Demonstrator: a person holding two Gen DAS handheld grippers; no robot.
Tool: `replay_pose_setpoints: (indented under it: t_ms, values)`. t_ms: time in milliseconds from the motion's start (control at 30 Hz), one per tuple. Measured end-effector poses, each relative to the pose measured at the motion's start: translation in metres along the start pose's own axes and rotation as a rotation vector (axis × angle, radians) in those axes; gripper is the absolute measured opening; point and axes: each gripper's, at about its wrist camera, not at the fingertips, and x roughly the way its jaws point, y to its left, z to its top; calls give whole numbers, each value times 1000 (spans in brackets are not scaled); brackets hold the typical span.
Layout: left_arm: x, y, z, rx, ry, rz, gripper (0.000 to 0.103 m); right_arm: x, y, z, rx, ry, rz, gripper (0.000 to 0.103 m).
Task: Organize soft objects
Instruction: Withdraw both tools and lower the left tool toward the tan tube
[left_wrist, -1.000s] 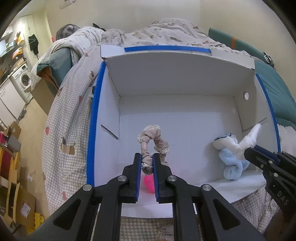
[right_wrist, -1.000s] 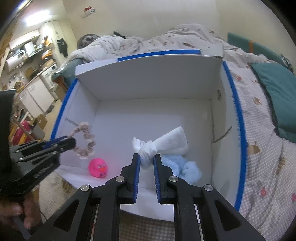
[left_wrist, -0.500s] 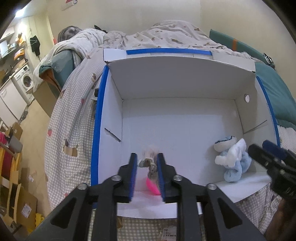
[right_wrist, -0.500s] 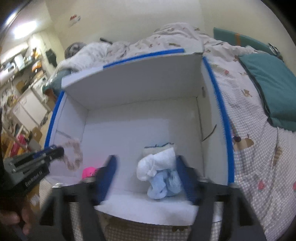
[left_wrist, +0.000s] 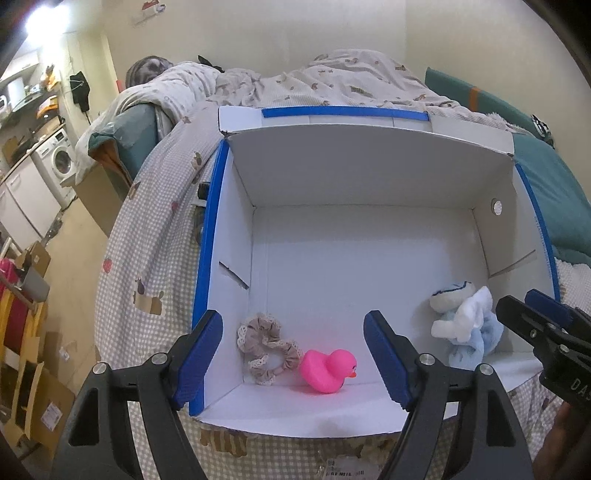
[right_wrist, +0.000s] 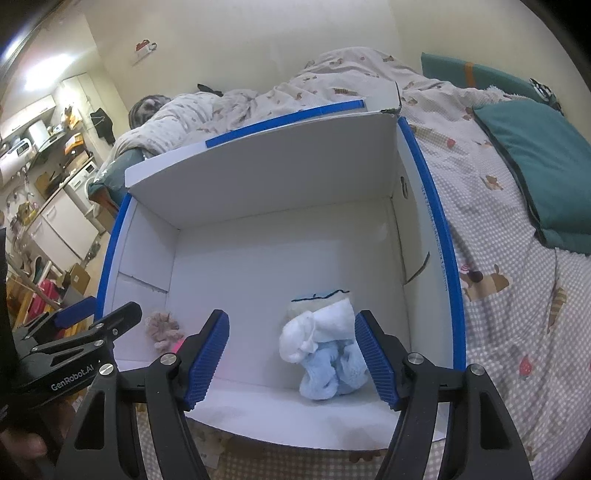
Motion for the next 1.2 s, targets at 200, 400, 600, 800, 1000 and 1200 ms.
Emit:
replay_pose_setpoints:
  t_ms: [200, 400, 600, 800, 1000, 1200]
  values:
    - [-5, 0, -2, 6, -5, -7, 77, 0, 0, -1, 0, 0, -10, 74]
    - [-21, 0, -11, 27, -21, 2, 77, -3, 4, -6, -39, -3, -44, 74]
    - [-42, 10, -17, 17, -51, 13, 77, -17, 4, -13, -42, -10, -50, 74]
    - [-54, 32, -31, -75, -26, 14, 77, -32, 4, -22, -53, -17, -63, 74]
    - [-69, 50, -50, -129, -27, 32, 77, -42, 0, -36, -15, -5, -55, 74]
    - [-76, 59, -68, -147, -6, 42, 77, -54, 6, -52, -9, -11, -33, 74]
